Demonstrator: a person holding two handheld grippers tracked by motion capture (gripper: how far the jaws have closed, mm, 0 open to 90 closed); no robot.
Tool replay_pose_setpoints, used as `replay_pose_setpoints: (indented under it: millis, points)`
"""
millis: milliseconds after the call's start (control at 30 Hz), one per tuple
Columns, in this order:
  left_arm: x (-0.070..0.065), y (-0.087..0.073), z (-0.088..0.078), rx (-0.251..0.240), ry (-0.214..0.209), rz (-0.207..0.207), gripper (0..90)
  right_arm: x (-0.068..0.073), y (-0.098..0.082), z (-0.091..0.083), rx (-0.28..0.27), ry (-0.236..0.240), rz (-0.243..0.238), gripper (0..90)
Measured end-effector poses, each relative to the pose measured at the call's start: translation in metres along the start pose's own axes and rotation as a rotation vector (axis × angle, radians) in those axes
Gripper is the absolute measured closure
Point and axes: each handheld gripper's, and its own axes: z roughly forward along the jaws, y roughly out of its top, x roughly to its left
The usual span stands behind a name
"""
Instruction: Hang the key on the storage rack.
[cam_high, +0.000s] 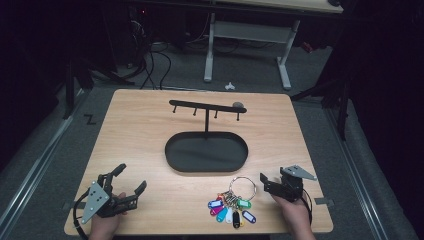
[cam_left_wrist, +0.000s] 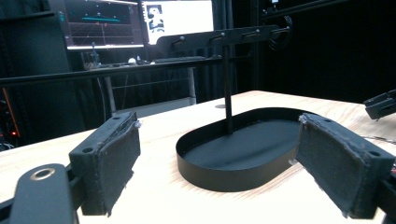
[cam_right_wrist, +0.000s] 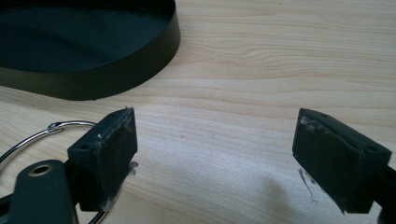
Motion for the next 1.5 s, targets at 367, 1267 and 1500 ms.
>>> replay_pose_setpoints:
  millis: [367,1267,1500]
  points:
    - [0.002,-0.002,0.004,0.082,-0.019,-0.025,13.5,0.004,0.001,-0.001,-0.014,0.049,-0.029,14.5]
    - [0.004,-0.006,0.015,0.302,-0.050,0.028,14.9,0.046,0.023,0.003,0.141,0.129,-0.240,17.5]
    - [0.004,-0.006,0.016,0.313,-0.065,0.025,14.9,0.050,0.036,0.001,0.194,0.176,-0.276,21.0]
